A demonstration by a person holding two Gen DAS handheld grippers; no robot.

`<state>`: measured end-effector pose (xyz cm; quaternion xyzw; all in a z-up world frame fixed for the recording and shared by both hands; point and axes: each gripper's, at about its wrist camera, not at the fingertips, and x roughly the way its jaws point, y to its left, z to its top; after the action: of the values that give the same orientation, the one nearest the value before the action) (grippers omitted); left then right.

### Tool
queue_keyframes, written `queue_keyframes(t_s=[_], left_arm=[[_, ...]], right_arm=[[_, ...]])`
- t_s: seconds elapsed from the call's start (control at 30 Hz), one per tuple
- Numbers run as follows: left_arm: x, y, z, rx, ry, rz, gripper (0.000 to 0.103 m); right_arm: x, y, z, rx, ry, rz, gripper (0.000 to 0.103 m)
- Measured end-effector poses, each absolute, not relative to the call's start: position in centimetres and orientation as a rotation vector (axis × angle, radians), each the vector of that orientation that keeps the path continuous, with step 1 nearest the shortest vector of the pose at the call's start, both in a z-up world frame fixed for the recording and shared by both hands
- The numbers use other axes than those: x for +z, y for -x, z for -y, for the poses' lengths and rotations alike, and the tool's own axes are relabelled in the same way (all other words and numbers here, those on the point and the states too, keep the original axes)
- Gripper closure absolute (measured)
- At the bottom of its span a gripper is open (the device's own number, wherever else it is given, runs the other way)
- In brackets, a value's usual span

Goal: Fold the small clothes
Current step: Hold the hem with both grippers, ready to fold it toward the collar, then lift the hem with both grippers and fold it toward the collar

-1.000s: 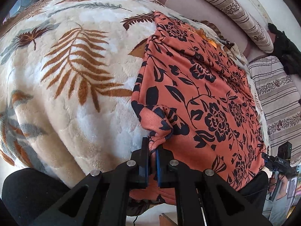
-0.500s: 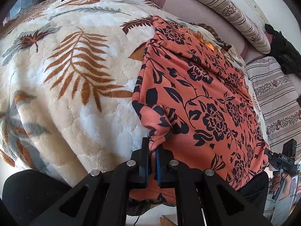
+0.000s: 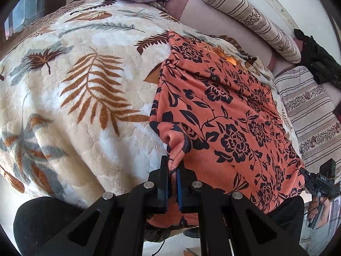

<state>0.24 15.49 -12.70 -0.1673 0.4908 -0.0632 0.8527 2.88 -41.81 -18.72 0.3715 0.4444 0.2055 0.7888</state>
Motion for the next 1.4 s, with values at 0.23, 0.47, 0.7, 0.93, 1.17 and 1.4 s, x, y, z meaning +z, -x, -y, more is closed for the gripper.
queue_keyframes(t_s=[0.23,0.47,0.7,0.93,1.17,1.4], left_arm=[[-14.3,-2.8,-14.3,-0.153,0.312,-1.146,0.097],[-4.5,-10.2,-14.9,-0.291,0.370,-0.996,0.097],[-3.8,-25.1,-14.9,-0.114,0.283,-0.845,0.044],[-12.9,-25.5,-18.2,-0.016,0.361,-0.978,0.036],[-11.8,-21.0,-17.8,-0.073,0.243,-0.906,0.034],[-15.6,-24.1,-12.3,-0.128,0.139,-0.956,0.074]], right_arm=[[-20.0,-4.5,40.9,0.437,-0.714,-1.069,0.095],[-11.2,-10.9,42.1,0.511,-0.679,-0.883,0.096],[-9.3,-25.2,44.7,0.362,-0.797,-0.759,0.073],[-19.0,-23.7,44.0,0.176,-0.719,-0.834,0.014],[-17.8,-22.1,41.4,0.219,-0.459,-0.856,0.014],[-18.6,-26.8,37.1,0.245,-0.311,-1.003,0.066]])
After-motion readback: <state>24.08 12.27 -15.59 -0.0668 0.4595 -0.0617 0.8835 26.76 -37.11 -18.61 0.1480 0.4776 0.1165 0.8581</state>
